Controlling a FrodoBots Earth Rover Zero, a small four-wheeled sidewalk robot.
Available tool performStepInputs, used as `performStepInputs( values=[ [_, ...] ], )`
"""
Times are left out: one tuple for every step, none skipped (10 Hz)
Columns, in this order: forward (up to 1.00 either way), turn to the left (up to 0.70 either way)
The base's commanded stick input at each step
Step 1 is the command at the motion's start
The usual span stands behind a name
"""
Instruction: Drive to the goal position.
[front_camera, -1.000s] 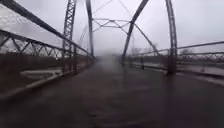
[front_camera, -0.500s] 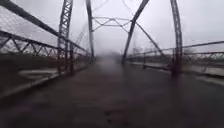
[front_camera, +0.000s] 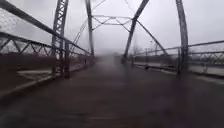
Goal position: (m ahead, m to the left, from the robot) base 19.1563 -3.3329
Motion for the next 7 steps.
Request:
performStepInputs(
  values=[
    [1.0,0.0],
    [1.0,0.0],
    [1.0,0.0],
    [1.0,0.0],
    [1.0,0.0],
    [1.0,0.0],
    [1.0,0.0]
  ],
)
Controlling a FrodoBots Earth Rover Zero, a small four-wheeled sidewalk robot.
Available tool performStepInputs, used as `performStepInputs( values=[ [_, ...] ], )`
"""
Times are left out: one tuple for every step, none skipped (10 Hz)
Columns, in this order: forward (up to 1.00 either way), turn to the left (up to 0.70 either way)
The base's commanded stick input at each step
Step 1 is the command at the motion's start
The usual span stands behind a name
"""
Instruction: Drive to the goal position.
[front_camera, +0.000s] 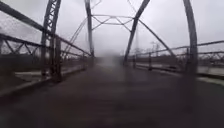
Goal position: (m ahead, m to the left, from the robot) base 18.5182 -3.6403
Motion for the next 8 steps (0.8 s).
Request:
performStepInputs(
  values=[
    [1.0,0.0],
    [1.0,0.0],
    [1.0,0.0],
    [1.0,0.0],
    [1.0,0.0],
    [1.0,0.0],
    [1.0,0.0],
    [1.0,0.0]
  ],
)
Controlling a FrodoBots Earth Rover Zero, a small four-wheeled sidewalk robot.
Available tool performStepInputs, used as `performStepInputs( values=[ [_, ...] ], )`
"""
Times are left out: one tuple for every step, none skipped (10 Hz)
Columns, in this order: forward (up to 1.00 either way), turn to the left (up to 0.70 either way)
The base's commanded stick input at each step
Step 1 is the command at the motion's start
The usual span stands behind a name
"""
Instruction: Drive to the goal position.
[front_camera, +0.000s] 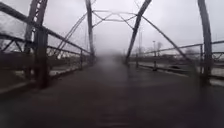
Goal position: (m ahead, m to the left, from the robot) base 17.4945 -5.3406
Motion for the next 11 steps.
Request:
performStepInputs(
  values=[
    [1.0,0.0],
    [1.0,0.0],
    [1.0,0.0],
    [1.0,0.0],
    [1.0,0.0],
    [1.0,0.0],
    [1.0,0.0],
    [1.0,0.0],
    [1.0,0.0],
    [1.0,0.0],
    [1.0,0.0]
  ],
)
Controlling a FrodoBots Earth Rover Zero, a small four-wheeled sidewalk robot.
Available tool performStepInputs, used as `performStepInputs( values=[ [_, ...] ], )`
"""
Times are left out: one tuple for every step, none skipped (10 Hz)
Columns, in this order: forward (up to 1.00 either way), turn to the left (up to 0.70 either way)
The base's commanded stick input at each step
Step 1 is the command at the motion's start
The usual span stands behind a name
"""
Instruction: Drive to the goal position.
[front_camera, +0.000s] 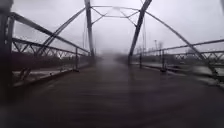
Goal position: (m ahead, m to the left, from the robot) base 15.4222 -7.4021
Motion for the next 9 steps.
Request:
performStepInputs(
  values=[
    [1.0,0.0],
    [1.0,0.0],
    [1.0,0.0],
    [1.0,0.0],
    [1.0,0.0],
    [1.0,0.0],
    [1.0,0.0],
    [1.0,0.0],
    [1.0,0.0]
  ],
)
